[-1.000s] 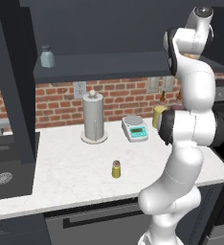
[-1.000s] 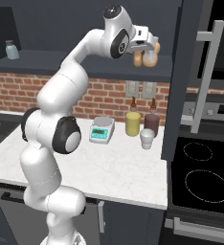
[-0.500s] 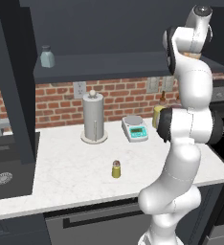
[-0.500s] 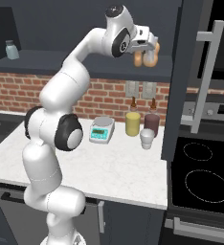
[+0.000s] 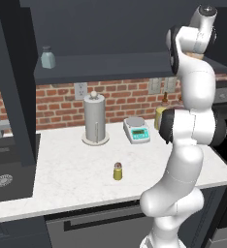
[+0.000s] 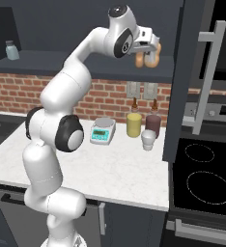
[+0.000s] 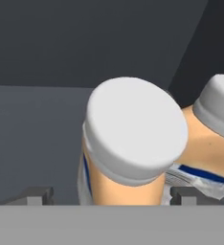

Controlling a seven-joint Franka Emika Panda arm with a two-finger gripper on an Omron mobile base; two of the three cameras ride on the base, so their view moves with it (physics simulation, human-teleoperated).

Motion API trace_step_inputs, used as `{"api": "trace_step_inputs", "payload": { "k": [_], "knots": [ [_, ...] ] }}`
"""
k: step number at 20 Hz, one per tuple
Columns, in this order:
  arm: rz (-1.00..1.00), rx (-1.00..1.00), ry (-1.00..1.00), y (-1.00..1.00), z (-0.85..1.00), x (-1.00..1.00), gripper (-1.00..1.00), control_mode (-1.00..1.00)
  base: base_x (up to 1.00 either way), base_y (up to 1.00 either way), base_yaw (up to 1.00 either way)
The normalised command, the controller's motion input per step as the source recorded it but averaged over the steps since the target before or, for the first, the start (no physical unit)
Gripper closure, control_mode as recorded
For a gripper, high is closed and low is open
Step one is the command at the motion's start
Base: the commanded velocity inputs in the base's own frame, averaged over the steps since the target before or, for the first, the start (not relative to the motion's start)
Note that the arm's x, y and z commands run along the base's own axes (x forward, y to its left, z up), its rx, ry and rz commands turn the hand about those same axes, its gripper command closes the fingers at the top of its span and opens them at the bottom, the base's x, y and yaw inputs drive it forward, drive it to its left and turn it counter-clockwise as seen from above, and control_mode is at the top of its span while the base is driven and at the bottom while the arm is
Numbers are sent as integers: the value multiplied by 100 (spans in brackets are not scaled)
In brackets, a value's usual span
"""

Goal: Put the shaker and condiment bottle from the counter next to their counterparts in the cabinet.

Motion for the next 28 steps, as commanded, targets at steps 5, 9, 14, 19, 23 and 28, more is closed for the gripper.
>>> {"api": "trace_step_inputs", "payload": {
  "k": [5,9,14,19,23,28],
  "knots": [
    [0,4,0,0,-25,4,-100,-100,0,0,0],
    [0,4,0,0,-17,0,-100,-100,0,0,0],
    [0,2,0,0,-1,-10,-100,-100,0,0,0],
    [0,2,-2,0,0,-25,-100,-100,0,0,0],
    [0,2,-2,0,0,-36,-100,-100,0,0,0],
    [0,0,-2,0,0,-48,-100,-100,0,0,0]
  ]
}}
